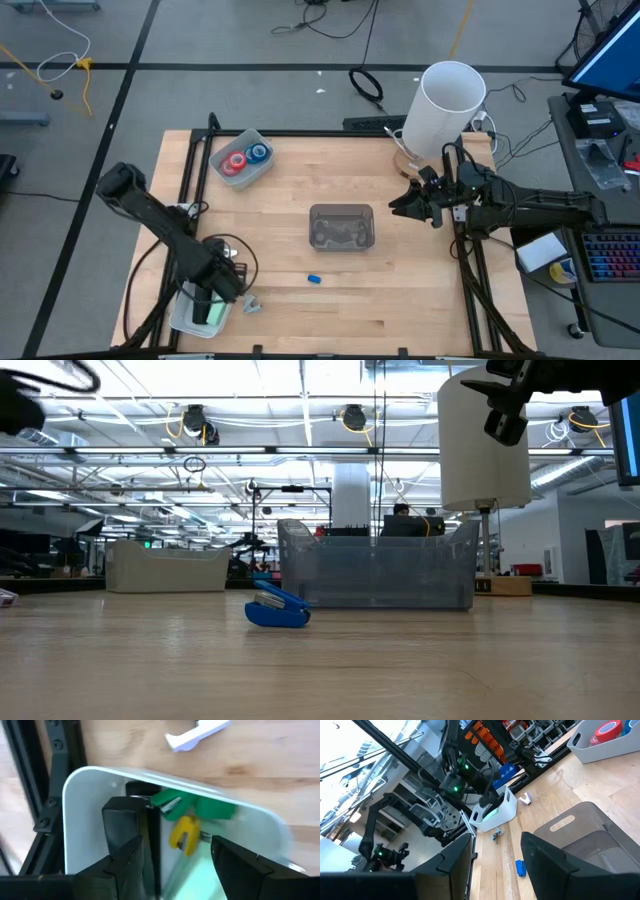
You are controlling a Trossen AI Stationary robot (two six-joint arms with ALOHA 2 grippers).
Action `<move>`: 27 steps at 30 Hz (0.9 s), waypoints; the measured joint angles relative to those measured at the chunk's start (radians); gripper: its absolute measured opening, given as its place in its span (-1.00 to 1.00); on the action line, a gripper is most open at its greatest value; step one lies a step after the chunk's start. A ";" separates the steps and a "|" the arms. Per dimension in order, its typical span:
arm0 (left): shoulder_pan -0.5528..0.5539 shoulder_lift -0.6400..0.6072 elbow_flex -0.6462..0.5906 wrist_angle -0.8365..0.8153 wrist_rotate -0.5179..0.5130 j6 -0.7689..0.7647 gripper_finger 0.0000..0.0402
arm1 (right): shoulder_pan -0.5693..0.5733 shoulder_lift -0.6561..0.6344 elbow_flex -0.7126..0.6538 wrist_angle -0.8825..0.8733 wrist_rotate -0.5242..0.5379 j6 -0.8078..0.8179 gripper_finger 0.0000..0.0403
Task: Pick and place Stapler, Stapler remover, tape
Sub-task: Put the small dark blue stapler into the white bin
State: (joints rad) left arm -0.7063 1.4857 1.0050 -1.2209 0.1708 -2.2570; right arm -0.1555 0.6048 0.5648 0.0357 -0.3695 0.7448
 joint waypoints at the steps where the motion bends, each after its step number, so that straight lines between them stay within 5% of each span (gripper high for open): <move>1: 0.000 -0.028 0.001 0.003 -0.019 -0.007 0.15 | 0.000 0.000 0.000 0.000 0.000 0.000 -0.17; 6: 0.000 -0.134 0.059 0.102 -0.329 0.016 0.16 | 0.000 0.000 0.000 0.002 -0.001 -0.002 -0.17; 10: 0.032 -0.136 0.086 0.331 -0.579 0.303 0.16 | 0.000 0.000 0.000 0.003 -0.002 -0.024 -0.17; 19: 0.193 0.044 0.087 0.947 -0.510 1.307 0.16 | 0.000 0.000 0.000 0.003 -0.002 -0.051 -0.17; 27: 0.294 0.190 0.086 1.052 -0.299 1.668 0.16 | 0.000 0.000 0.000 0.002 -0.036 -0.050 -0.17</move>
State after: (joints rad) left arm -0.4119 1.6754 1.0913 -0.1694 -0.1284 -0.5890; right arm -0.1555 0.6048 0.5648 0.0376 -0.4055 0.6945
